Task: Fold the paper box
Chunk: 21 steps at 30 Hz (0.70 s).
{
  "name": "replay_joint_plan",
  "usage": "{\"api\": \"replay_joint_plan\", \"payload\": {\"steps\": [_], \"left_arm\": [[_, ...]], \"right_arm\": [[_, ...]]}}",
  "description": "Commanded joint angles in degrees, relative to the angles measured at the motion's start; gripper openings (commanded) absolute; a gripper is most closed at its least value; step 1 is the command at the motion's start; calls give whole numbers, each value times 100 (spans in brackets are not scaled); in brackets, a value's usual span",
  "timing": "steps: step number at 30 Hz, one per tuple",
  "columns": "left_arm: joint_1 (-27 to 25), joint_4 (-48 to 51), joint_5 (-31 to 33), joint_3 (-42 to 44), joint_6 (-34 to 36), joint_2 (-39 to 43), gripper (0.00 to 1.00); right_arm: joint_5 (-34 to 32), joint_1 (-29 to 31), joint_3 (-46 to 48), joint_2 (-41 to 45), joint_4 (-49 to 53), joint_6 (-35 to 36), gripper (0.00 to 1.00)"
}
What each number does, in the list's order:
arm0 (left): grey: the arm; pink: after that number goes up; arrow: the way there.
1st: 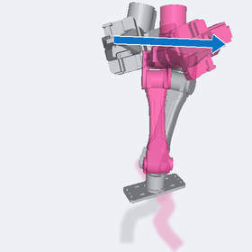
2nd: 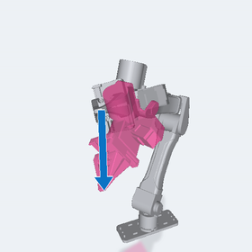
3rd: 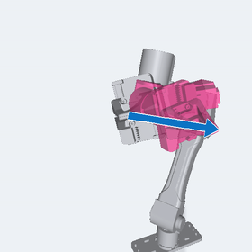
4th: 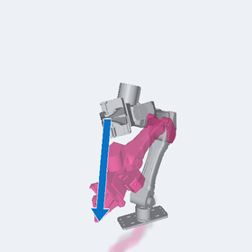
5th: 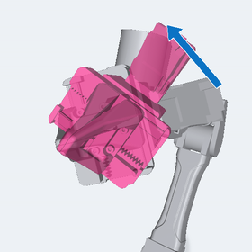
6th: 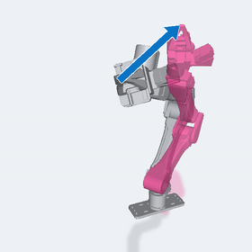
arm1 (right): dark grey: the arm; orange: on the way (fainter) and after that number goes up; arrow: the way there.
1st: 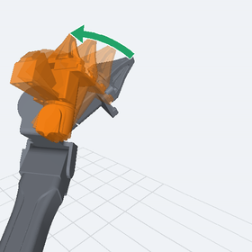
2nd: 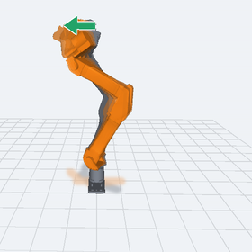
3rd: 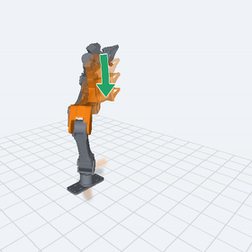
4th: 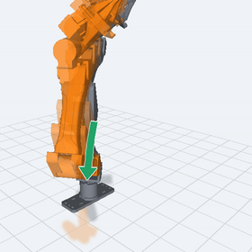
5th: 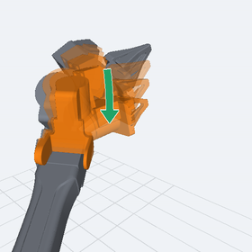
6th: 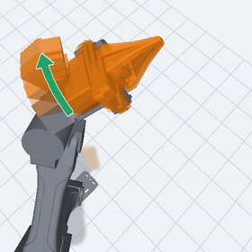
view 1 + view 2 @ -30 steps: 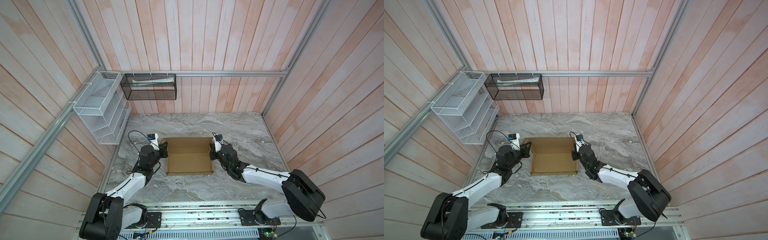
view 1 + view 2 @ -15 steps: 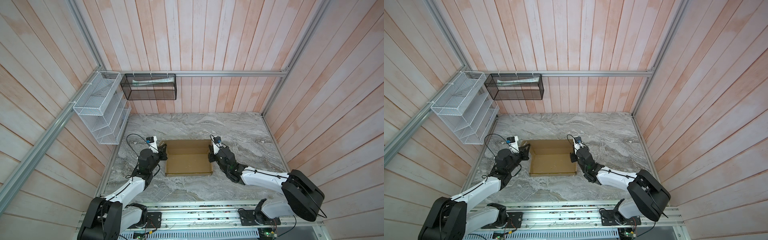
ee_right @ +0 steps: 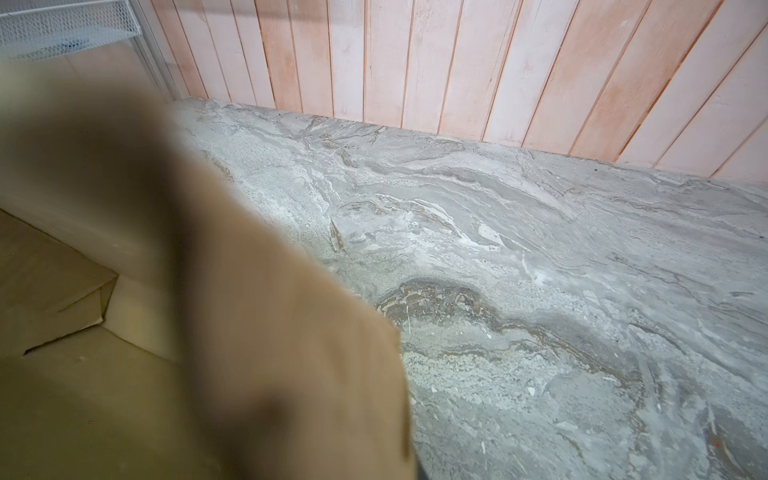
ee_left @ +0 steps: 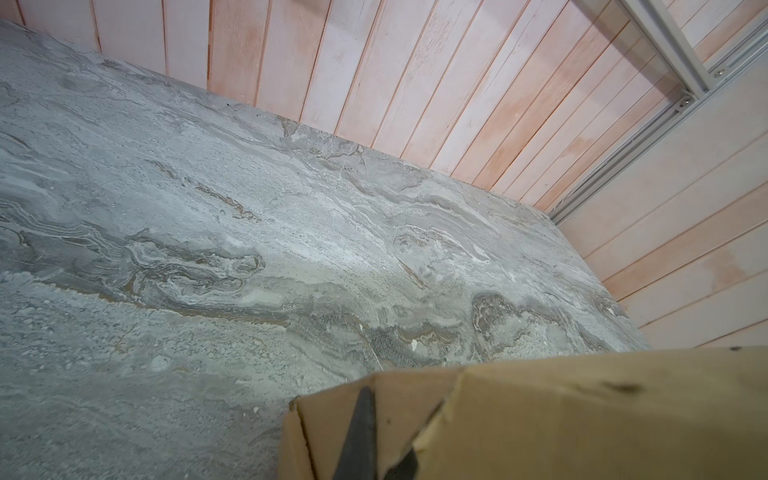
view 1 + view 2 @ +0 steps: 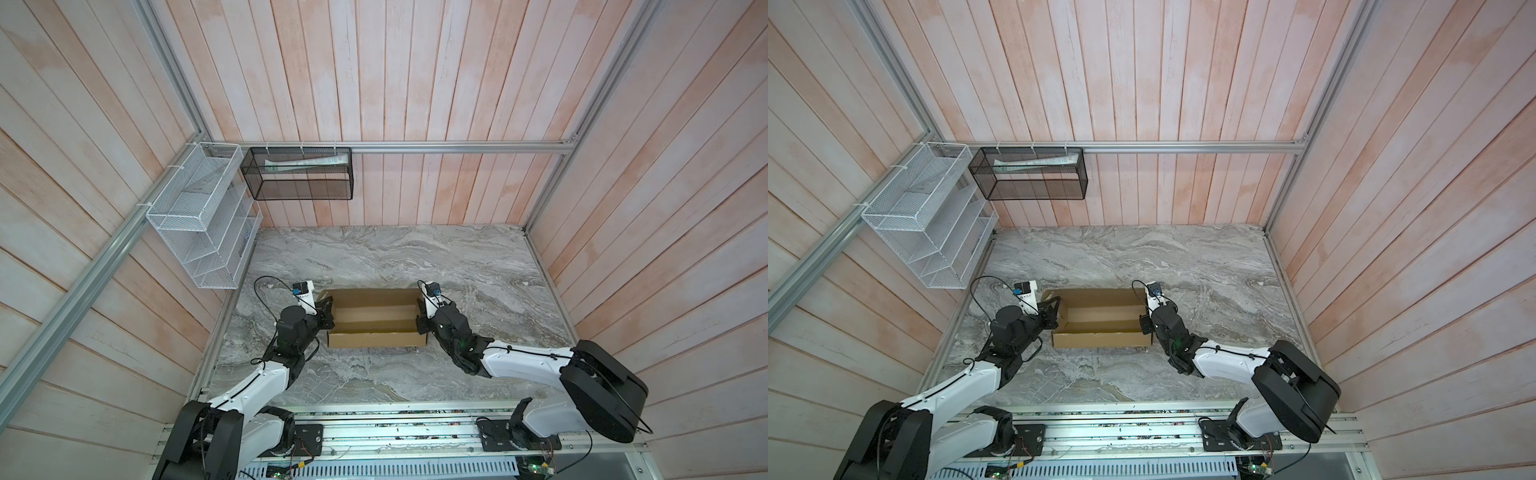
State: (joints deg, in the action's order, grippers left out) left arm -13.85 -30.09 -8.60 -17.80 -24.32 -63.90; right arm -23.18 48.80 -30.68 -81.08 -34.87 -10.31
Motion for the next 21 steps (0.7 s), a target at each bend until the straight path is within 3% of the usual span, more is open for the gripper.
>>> {"api": "replay_joint_plan", "payload": {"steps": [1,21], "left_arm": [[-109,324,-305,168,-171,0,6],[-140,251,-38,435,-71,281,5]], "right_arm": [[154,135,135,24,60,-7,11],[-81,148,147,629,301,-33,42]]}}
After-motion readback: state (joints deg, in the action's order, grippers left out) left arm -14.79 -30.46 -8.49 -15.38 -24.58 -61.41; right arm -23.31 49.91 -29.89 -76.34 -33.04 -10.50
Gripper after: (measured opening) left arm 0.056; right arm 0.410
